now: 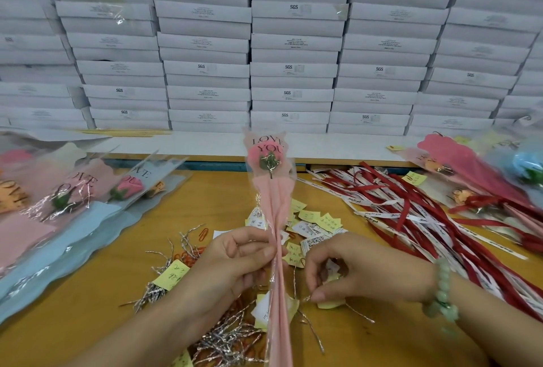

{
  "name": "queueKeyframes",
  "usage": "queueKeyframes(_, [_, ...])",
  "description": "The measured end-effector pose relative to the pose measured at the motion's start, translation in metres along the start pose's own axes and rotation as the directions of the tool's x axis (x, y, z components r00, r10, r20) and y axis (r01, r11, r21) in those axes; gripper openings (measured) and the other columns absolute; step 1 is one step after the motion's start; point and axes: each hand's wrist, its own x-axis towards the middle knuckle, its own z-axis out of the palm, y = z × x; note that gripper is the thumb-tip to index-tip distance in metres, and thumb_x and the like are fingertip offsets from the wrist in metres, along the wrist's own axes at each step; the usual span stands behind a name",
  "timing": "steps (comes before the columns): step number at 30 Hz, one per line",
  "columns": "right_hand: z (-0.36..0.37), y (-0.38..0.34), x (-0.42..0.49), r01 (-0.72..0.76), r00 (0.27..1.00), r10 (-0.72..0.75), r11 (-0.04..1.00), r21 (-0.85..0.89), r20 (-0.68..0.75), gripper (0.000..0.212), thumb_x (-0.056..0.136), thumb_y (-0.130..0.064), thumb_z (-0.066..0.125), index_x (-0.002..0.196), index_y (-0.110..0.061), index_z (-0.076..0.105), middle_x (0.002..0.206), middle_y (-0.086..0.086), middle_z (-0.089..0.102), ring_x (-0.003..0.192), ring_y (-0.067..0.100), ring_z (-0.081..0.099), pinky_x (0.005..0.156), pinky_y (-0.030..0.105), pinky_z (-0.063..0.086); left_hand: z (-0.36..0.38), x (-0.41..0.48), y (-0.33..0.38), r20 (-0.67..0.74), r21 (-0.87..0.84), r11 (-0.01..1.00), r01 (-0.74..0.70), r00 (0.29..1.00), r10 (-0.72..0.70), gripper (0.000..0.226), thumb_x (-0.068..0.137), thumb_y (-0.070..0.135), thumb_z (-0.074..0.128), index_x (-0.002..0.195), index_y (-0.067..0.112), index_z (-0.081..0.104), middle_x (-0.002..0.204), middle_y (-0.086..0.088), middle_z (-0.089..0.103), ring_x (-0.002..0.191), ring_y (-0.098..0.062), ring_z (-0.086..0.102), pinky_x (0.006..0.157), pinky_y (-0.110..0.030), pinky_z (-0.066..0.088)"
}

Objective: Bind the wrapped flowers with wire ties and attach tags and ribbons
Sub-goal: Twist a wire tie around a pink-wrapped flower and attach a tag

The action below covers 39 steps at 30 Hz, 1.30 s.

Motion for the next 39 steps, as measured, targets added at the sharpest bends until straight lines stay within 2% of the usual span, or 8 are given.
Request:
queueKeyframes(8, [0.001,0.009,0.002,0.004,0.997,0.013,0.975,0.222,-0.078,0.004,0.081,-0.019,0.078,0.083,-0.016,0.075,0.074,-0.006,0.072,0.070,0.005,0.067,0.070,0.016,0.052,0.003,-0.002,0.001,-0.027,-0.004,1.000,0.013,1.000,-0.013,0.012,0.068,0.005,0.072,0.078,0.011,0.077,0.086,-0.019,0.073,0.070,-0.019,0.070,0.060,-0.022,0.057])
queueKeyframes(13, [-0.001,0.013,0.001,-0.014,0.999,0.025,0.965,0.262,-0.038,0.009,0.084,-0.014,0.074,0.090,-0.007,0.074,0.084,0.008,0.076,0.075,0.016,0.072,0.076,0.039,0.059,0.005,-0.003,0.003,-0.045,-0.005,1.000,0.014,0.999,-0.015,0.013,0.070,0.002,0.069,0.083,0.004,0.071,0.088,-0.022,0.072,0.071,-0.022,0.070,0.064,-0.024,0.057])
queueKeyframes(17, [-0.001,0.012,0.001,0.001,0.998,0.014,0.966,0.257,-0.057,0.007,0.084,-0.015,0.075,0.086,-0.009,0.073,0.080,0.002,0.075,0.064,0.014,0.066,0.064,0.023,0.054,0.005,-0.003,0.004,-0.042,0.007,1.000,0.013,0.999,-0.012,0.016,0.072,0.001,0.067,0.088,0.001,0.068,0.086,-0.021,0.071,0.070,-0.020,0.070,0.062,-0.023,0.057])
queueKeyframes(20, [-0.005,0.011,0.000,0.045,0.984,-0.021,0.990,0.132,-0.179,0.005,0.079,-0.023,0.078,0.083,-0.021,0.076,0.086,-0.005,0.070,0.075,0.013,0.062,0.071,0.029,0.053,0.005,-0.004,0.004,-0.037,0.009,1.000,0.012,0.999,-0.012,0.012,0.072,0.002,0.068,0.083,0.004,0.073,0.087,-0.021,0.071,0.070,-0.020,0.069,0.062,-0.023,0.057])
queueKeyframes(24, [-0.008,0.008,-0.002,0.033,0.973,0.005,0.987,0.157,-0.233,0.007,0.081,-0.022,0.077,0.084,-0.015,0.076,0.082,-0.005,0.071,0.076,0.013,0.063,0.075,0.029,0.053,0.005,-0.004,0.005,-0.014,-0.001,1.000,0.009,1.000,-0.009,0.012,0.069,0.005,0.071,0.076,0.012,0.078,0.086,-0.019,0.072,0.070,-0.019,0.068,0.062,-0.022,0.057])
queueKeyframes(27, [-0.006,0.008,0.000,-0.043,0.909,0.106,0.986,0.163,-0.403,0.005,0.081,-0.022,0.075,0.080,-0.018,0.075,0.076,-0.001,0.071,0.071,0.020,0.061,0.073,0.035,0.054,0.005,-0.004,0.005,0.000,-0.025,1.000,0.008,1.000,-0.008,0.014,0.068,0.006,0.073,0.080,0.012,0.078,0.086,-0.018,0.072,0.071,-0.019,0.069,0.061,-0.022,0.057])
queueKeyframes(31, [-0.004,0.002,0.002,0.011,0.794,0.233,0.918,0.396,-0.562,0.006,0.084,-0.022,0.072,0.079,-0.018,0.072,0.062,-0.009,0.063,0.055,0.008,0.051,0.049,0.021,0.042,0.006,-0.003,0.002,0.002,-0.060,0.998,0.007,1.000,-0.007,0.015,0.069,0.002,0.071,0.079,0.011,0.077,0.084,-0.019,0.072,0.070,-0.020,0.070,0.060,-0.022,0.058])
queueKeyframes(39, [0.010,-0.017,0.003,0.035,0.876,0.278,0.778,0.627,-0.394,0.011,0.090,-0.015,0.066,0.080,-0.013,0.068,0.065,-0.001,0.062,0.054,0.007,0.053,0.046,0.018,0.039,0.008,-0.003,-0.002,-0.004,-0.093,0.995,0.019,1.000,-0.019,0.015,0.067,0.004,0.072,0.080,0.008,0.076,0.084,-0.019,0.072,0.069,-0.021,0.070,0.060,-0.023,0.057])
